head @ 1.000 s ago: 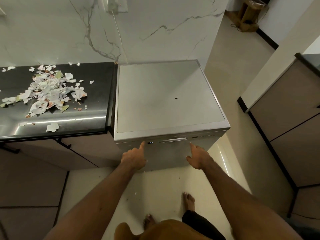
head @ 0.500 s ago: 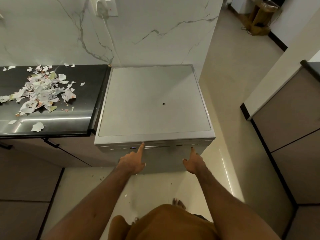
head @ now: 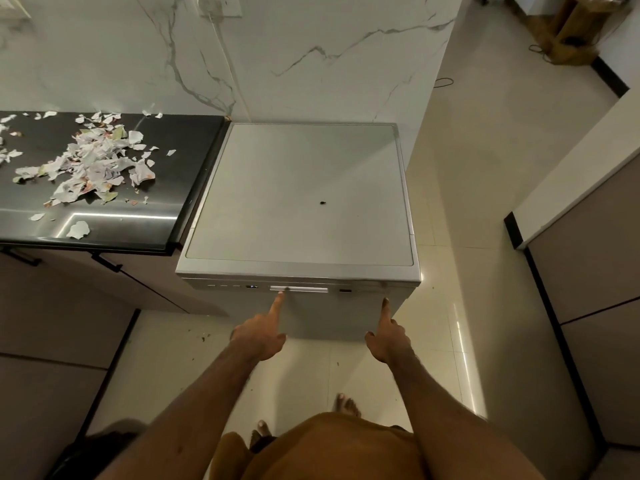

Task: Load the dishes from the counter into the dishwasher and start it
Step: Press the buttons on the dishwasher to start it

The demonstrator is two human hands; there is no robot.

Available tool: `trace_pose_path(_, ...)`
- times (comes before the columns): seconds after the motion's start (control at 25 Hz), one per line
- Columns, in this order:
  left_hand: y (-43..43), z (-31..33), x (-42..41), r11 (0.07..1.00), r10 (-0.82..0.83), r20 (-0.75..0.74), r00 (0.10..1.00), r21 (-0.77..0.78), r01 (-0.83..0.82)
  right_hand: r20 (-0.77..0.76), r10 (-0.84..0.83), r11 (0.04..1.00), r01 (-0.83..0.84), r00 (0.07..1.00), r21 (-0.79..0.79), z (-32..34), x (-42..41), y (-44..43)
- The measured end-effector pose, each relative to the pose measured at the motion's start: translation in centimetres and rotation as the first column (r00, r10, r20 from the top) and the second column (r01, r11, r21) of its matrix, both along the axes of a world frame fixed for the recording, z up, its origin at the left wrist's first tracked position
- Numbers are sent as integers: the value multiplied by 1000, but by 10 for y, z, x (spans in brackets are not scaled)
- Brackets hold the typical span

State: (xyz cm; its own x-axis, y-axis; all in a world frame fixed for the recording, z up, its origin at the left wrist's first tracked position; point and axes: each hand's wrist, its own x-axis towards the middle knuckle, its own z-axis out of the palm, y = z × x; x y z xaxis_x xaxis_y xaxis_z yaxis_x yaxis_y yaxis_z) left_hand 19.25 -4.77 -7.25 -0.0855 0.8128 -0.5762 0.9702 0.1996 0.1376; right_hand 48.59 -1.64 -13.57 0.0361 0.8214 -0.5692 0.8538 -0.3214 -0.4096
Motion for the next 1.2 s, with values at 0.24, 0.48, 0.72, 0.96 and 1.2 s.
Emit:
trace_pose_path(0.24,-4,8,3,1000,13,-42,999,3,-13,12,22,1000,-22,1000,15,-1,0,1)
trace_pose_path(0.48,-5,7,0,1000,22,-53,998,-6,-23,37,58,998,-60,998,36,-3,2,6)
trace_pose_path(0.72,-4,8,4,1000,22,-63,998,-2,-22,88,90,995,-94,992,40,-8,4,6)
trace_pose_path(0.96,0,5,6,1000,19,-54,998,-12,-19,150,98,994,-105,984,41,-12,5,3)
trace_pose_path(1.2,7,15,8,1000,-6,-78,997,-1,5,201,117,992,-125,973,30,-16,11,3)
